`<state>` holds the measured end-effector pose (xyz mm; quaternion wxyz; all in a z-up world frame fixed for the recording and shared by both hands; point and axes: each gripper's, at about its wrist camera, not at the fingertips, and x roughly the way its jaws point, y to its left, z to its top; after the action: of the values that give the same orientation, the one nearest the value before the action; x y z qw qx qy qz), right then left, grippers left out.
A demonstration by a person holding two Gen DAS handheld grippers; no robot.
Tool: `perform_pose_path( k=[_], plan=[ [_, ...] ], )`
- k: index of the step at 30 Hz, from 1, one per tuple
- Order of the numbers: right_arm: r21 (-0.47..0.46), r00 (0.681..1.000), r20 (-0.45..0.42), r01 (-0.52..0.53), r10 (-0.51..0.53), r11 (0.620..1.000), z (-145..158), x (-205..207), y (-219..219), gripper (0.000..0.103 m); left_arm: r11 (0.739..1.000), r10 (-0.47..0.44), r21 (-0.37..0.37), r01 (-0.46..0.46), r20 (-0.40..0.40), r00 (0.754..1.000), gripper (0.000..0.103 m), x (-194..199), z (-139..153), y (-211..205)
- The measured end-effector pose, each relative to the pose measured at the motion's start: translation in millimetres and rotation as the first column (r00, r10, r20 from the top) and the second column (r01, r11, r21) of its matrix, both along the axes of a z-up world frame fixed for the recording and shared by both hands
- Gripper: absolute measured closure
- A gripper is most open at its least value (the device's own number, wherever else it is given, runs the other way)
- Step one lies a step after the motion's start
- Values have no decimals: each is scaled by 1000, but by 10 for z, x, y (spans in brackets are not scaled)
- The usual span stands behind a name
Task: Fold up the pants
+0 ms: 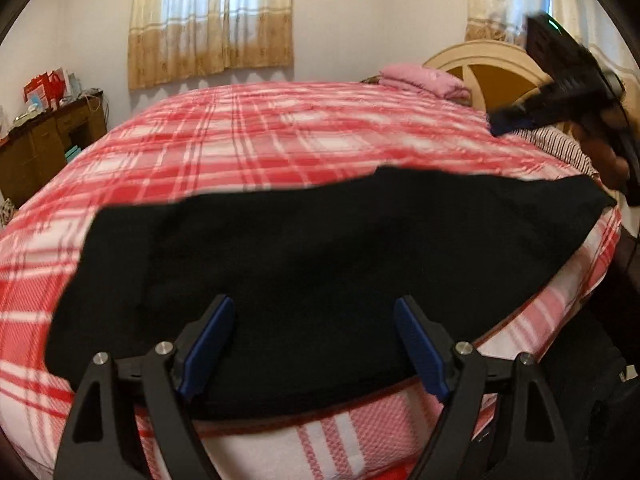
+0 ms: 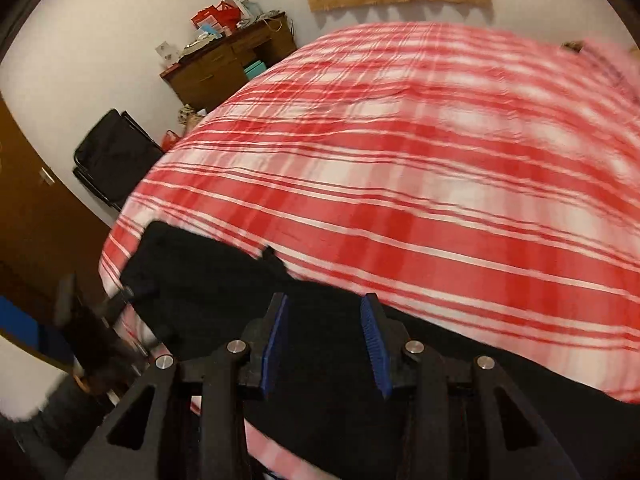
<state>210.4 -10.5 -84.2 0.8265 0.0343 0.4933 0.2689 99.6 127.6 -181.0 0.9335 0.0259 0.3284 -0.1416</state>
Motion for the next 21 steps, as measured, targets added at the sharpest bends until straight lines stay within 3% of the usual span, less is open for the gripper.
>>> perform_pose_path(
  k=[4,10,16,19,21],
  plan=[
    [60,995,-98,41,-35,997,-259,338,297,63,998,-43,38,44,-9,999,4,-54,-28,-117],
    [119,977,-209,69,-43,990,-493,598,529,63,999,-42,21,42,13,999,4,-103,-34,-112],
    [73,956,-294,41,-18,997,-737,639,764,63,999,-40,4,40,28,999,3,-139,-28,-103],
    [94,963,-268,69,-41,993,-717,638,726,92,999,-38,-5,38,30,999,3,-151,-11,-102],
    [177,968,-243,113,-68,978,-614,642,596,96,999,-39,-12,39,27,999,3,-152,-4,-96]
  ],
)
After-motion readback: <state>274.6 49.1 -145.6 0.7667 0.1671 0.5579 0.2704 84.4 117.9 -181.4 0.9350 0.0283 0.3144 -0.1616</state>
